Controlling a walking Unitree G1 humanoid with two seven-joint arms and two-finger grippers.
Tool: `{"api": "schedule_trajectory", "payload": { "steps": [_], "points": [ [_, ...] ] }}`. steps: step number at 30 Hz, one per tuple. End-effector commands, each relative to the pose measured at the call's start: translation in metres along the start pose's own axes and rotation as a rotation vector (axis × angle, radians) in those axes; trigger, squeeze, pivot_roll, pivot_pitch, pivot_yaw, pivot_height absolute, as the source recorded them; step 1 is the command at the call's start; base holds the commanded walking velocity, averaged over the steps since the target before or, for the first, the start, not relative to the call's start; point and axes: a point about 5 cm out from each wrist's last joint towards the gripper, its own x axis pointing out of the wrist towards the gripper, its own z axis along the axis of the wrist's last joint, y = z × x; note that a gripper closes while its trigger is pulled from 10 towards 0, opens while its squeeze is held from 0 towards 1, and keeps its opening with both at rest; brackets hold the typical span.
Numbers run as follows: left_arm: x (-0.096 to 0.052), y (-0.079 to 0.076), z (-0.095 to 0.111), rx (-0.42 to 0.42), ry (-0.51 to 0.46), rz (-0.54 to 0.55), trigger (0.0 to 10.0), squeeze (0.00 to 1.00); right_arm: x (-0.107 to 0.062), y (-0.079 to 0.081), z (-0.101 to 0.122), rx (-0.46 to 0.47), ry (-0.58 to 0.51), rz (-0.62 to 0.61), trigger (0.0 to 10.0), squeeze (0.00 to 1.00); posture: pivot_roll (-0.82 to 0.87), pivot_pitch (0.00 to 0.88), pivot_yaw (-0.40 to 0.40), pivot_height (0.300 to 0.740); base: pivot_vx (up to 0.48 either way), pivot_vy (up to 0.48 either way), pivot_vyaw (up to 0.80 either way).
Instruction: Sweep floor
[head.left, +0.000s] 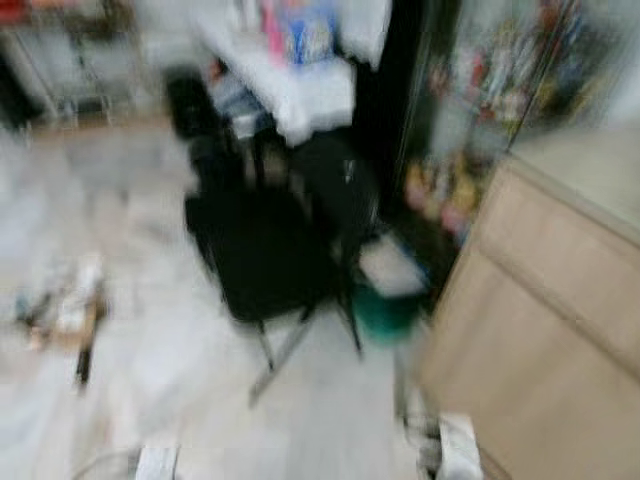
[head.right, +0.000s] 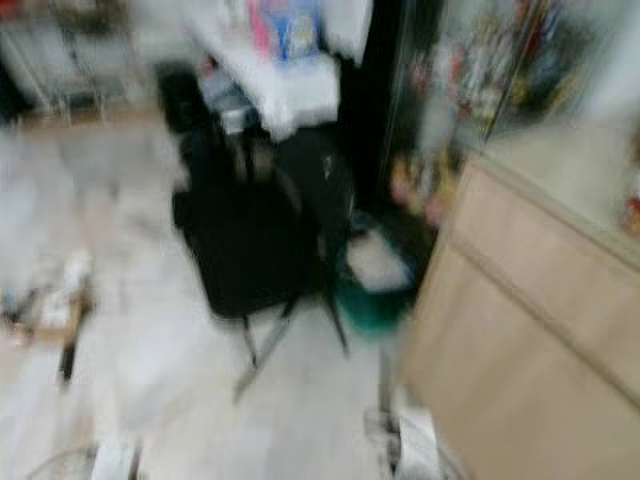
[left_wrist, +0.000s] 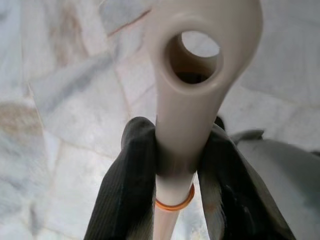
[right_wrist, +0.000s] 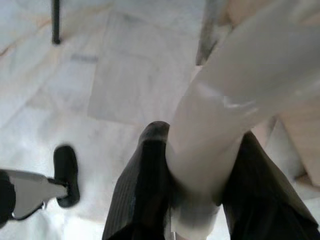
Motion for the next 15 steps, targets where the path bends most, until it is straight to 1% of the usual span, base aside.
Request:
{"api": "schedule_trajectory", "payload": {
  "steps": [1, 15],
  "points": [
    [-0.0024, -0.003, -0.0134, -0.034, 0.046, -0.006, 10.0, 0.0, 0.0021, 0.0171, 0.0056, 0.02, -0.018, 0.067, 10.0, 0.0, -0.05, 0.0, -0.039, 0.74, 0.0, 0.0, 0.8],
    [-0.003, -0.0036, -0.0157, -0.036, 0.049, -0.002, 10.0, 0.0, 0.0017, 0.0144, 0.0044, 0.022, -0.016, 0.069, 10.0, 0.0, -0.05, 0.0, -0.04, 0.74, 0.0, 0.0, 0.8]
  ]
}}
